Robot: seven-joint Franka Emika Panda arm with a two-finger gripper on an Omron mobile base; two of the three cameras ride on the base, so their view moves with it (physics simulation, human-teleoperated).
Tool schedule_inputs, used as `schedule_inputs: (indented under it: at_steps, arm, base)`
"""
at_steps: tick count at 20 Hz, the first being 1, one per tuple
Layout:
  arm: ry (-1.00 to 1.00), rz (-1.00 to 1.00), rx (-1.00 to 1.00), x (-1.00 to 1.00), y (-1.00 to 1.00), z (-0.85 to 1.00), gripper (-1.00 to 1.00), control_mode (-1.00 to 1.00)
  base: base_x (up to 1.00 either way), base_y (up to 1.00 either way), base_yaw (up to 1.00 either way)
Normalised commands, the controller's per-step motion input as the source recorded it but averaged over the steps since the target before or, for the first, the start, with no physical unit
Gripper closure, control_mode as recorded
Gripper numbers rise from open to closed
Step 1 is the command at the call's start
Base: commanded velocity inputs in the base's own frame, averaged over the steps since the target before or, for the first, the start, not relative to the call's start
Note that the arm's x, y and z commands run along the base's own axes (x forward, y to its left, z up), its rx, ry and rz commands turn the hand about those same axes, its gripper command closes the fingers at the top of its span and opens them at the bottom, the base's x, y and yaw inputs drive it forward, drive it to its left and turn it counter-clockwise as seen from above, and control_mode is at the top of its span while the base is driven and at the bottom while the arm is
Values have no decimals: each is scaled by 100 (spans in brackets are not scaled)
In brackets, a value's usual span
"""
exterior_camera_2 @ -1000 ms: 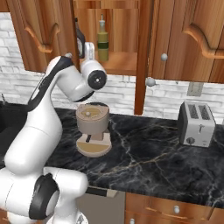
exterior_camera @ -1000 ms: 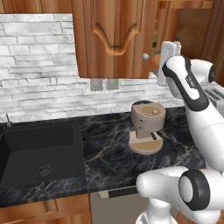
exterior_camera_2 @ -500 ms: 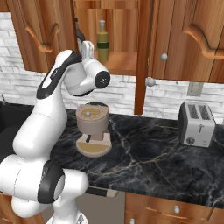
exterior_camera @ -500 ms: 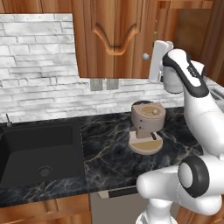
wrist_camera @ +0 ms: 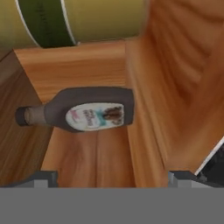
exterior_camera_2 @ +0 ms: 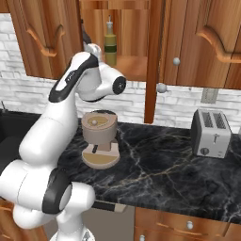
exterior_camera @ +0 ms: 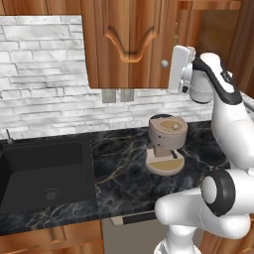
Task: Move the oil and vinegar bottle and syrup bottle from the cabinet to the dining counter.
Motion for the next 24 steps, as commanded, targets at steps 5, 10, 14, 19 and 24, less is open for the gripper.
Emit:
schedule_inputs:
  at_steps: [5,10,14,19,24]
  arm:
    - [-6,12,0,-58,33,26,-100,-100]
    - [-11,12,-1,-70,38,22,-100,-100]
    - [-9,12,-3,-70,46,12,-100,-100]
    - [-4,14,-4,-68,57,3,-100,-100]
    - [0,17,-7,-72,68,0,-100,-100]
  base:
    - [0,0,0]
    - [0,0,0]
    - [0,0,0]
    - [0,0,0]
    - [0,0,0]
